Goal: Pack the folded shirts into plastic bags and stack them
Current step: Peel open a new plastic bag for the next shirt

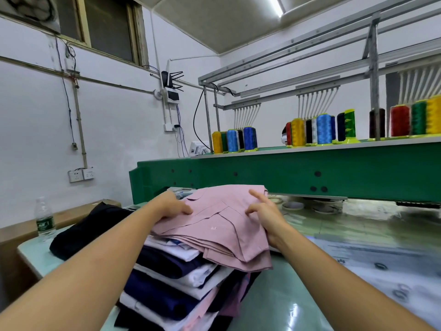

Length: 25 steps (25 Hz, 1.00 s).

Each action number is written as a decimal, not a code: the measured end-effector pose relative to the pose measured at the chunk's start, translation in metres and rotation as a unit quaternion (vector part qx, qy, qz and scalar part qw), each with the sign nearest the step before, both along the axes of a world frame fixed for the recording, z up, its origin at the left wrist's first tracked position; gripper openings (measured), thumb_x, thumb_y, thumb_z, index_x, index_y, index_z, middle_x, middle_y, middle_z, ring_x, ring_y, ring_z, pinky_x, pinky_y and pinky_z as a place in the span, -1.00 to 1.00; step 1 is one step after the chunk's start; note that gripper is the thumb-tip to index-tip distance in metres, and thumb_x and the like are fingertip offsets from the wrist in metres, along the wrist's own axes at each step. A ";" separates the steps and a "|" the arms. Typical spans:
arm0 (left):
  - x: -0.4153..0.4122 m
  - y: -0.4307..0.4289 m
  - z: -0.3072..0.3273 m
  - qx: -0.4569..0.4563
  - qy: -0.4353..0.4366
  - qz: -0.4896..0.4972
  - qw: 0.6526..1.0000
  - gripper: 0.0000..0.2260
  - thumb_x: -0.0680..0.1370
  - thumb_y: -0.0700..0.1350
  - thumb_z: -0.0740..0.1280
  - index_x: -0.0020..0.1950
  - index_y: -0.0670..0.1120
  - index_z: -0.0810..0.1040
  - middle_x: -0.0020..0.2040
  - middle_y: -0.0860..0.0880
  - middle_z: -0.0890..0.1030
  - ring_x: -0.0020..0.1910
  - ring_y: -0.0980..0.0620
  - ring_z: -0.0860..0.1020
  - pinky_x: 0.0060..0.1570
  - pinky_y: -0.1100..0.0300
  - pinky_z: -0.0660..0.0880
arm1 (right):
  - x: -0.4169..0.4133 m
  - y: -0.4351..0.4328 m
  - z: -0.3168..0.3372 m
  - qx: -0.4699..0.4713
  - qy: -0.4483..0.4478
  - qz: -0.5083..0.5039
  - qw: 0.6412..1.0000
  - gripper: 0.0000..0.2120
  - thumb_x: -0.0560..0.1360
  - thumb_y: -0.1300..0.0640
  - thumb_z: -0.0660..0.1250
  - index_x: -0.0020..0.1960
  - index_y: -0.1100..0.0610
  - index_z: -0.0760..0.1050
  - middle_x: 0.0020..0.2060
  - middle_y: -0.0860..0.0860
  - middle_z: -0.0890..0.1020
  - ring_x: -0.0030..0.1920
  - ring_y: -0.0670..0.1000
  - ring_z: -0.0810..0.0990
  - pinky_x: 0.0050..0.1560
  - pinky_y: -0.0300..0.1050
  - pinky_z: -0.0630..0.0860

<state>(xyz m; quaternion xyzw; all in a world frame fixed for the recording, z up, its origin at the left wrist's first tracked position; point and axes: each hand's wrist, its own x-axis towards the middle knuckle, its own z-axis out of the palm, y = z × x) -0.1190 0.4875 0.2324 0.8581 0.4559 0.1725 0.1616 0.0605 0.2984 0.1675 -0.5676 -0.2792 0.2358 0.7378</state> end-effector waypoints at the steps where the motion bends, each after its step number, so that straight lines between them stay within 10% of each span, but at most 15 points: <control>1: 0.003 -0.006 0.006 0.004 -0.002 -0.020 1.000 -0.69 0.44 0.05 0.52 -0.08 -0.17 0.56 -0.10 -0.09 0.62 -0.18 -0.03 0.57 -0.29 0.17 0.44 | 0.001 0.001 0.000 -0.004 -0.005 0.007 1.000 -0.43 0.46 0.43 0.26 0.37 -0.01 0.53 0.29 0.10 0.55 0.26 0.17 0.56 0.30 0.16 0.54; 6: 0.039 -0.074 0.041 0.072 0.020 -0.222 0.972 -0.75 0.50 -0.03 0.43 0.13 -0.07 0.58 0.14 -0.12 0.59 0.02 -0.05 0.57 0.00 0.08 0.49 | 0.001 0.011 0.005 0.027 0.067 0.061 0.995 -0.71 0.58 0.00 0.33 0.16 0.18 0.62 0.07 0.19 0.71 -0.01 0.12 0.68 0.06 -0.02 0.60; 9: 0.055 -0.110 0.049 -0.150 -0.011 -0.327 0.933 -0.76 0.50 0.06 0.37 0.08 -0.01 0.66 0.17 -0.04 0.65 0.11 -0.02 0.62 -0.04 0.08 0.58 | 0.005 0.014 0.009 0.033 0.070 0.081 0.994 -0.54 0.56 -0.22 0.27 0.17 0.12 0.68 0.10 0.15 0.70 0.09 0.13 0.67 0.10 0.00 0.61; 11: 0.061 -0.109 0.040 -0.190 -0.066 -0.325 0.924 -0.78 0.57 -0.08 0.31 0.14 -0.13 0.64 0.16 -0.14 0.67 0.11 -0.07 0.64 0.06 0.00 0.62 | 0.004 0.015 0.007 0.029 0.081 0.084 0.993 -0.60 0.55 -0.13 0.32 0.19 0.13 0.68 0.09 0.14 0.71 0.03 0.14 0.68 -0.04 -0.02 0.62; 14: 0.063 -0.092 0.019 0.056 -0.025 -0.203 0.977 -0.86 0.58 -0.18 0.27 0.11 -0.14 0.53 -0.05 -0.09 0.59 -0.13 -0.07 0.54 -0.15 0.12 0.51 | 0.005 0.015 -0.002 0.031 0.110 0.053 0.992 -0.66 0.53 0.27 0.34 0.30 0.27 0.54 0.06 0.24 0.69 -0.02 0.22 0.69 0.03 0.14 0.65; 20: 0.075 -0.111 -0.008 -0.257 -0.237 -0.200 0.915 -0.75 0.60 0.03 0.37 0.20 -0.02 0.42 0.05 -0.05 0.58 -0.15 0.00 0.58 -0.23 0.15 0.55 | 0.014 -0.012 0.014 0.081 0.070 0.038 0.994 -0.56 0.51 0.43 0.26 0.31 0.11 0.52 0.07 0.22 0.70 -0.07 0.20 0.69 0.07 0.19 0.65; 25: 0.118 -0.161 -0.026 -0.172 -0.258 -0.242 0.919 -0.53 0.69 0.04 0.18 0.58 0.00 0.19 0.36 -0.08 0.49 0.16 -0.02 0.55 0.02 0.12 0.55 | 0.036 -0.063 0.022 0.065 0.026 0.022 0.997 -0.68 0.48 0.34 0.37 0.21 0.13 0.58 0.05 0.26 0.70 -0.11 0.17 0.70 0.00 0.14 0.67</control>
